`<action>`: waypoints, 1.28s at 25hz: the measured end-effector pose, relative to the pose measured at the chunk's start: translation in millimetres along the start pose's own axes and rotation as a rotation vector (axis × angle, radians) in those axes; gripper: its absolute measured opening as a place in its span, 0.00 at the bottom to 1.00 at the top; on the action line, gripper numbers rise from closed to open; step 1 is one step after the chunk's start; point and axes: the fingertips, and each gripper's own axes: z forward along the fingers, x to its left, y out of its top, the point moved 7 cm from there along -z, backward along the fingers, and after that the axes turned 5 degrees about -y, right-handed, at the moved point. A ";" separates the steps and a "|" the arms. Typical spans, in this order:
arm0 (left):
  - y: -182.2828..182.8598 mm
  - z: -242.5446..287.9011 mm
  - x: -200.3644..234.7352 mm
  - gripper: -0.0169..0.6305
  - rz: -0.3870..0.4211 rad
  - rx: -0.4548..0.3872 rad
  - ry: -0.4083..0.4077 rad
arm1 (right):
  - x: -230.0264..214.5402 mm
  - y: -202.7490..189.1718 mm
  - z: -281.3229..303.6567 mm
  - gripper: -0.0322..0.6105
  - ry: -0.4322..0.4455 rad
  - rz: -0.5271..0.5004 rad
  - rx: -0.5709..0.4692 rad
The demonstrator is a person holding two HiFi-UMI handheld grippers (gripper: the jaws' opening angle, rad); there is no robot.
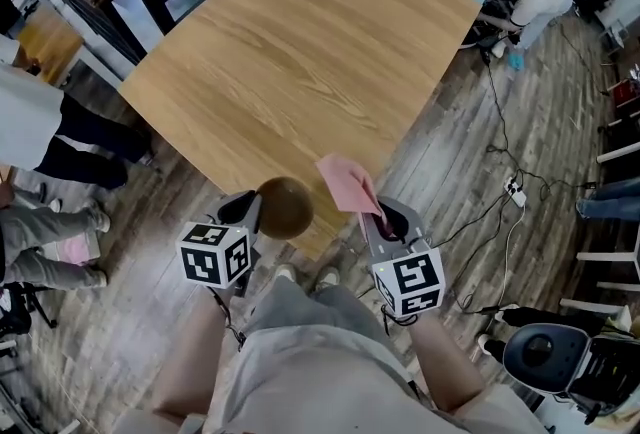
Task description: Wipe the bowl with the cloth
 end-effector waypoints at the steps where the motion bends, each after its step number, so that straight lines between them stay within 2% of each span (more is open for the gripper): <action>1: -2.8 4.8 2.1 0.05 0.003 0.005 0.001 | 0.7 -3.6 3.1 0.07 0.006 -0.007 0.006; 14: -34.9 68.3 21.1 0.05 -0.043 0.053 0.007 | -11.8 -49.9 42.3 0.07 0.044 -0.007 0.053; 26: -64.1 88.4 33.5 0.05 -0.169 0.075 -0.034 | -10.5 -62.1 55.9 0.07 0.078 0.009 0.056; 32: -68.3 90.8 38.4 0.05 -0.190 0.084 -0.024 | -6.2 -61.2 55.0 0.07 0.090 -0.008 0.066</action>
